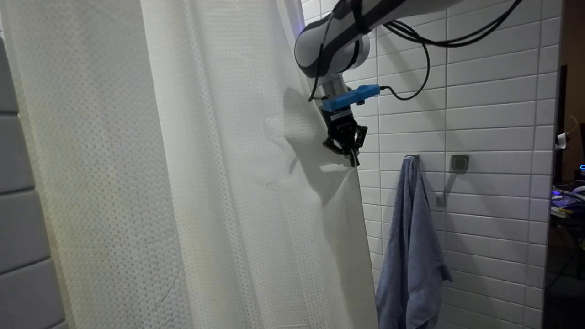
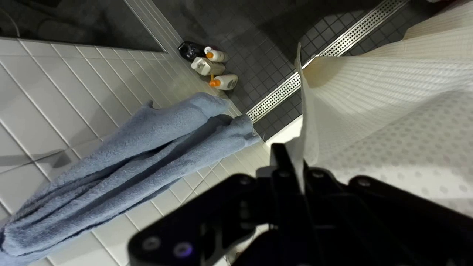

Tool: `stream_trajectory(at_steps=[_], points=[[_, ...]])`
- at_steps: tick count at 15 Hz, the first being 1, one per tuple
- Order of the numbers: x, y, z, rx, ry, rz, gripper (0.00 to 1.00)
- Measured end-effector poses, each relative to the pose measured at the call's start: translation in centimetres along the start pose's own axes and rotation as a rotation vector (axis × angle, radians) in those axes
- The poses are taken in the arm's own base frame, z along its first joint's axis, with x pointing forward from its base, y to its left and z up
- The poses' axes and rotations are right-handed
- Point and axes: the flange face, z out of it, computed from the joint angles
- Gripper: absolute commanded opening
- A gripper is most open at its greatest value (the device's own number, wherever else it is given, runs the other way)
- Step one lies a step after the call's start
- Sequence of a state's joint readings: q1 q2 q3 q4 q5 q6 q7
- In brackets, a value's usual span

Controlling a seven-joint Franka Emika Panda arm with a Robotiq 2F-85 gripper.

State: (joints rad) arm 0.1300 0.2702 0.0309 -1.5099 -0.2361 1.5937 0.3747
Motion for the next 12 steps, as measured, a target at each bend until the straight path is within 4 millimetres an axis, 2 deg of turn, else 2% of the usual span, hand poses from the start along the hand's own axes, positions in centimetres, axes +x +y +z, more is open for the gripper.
stream_trajectory(at_steps=[12], points=[[-0.22, 0.16, -0.05, -0.007, -0.019, 0.004, 0.00]])
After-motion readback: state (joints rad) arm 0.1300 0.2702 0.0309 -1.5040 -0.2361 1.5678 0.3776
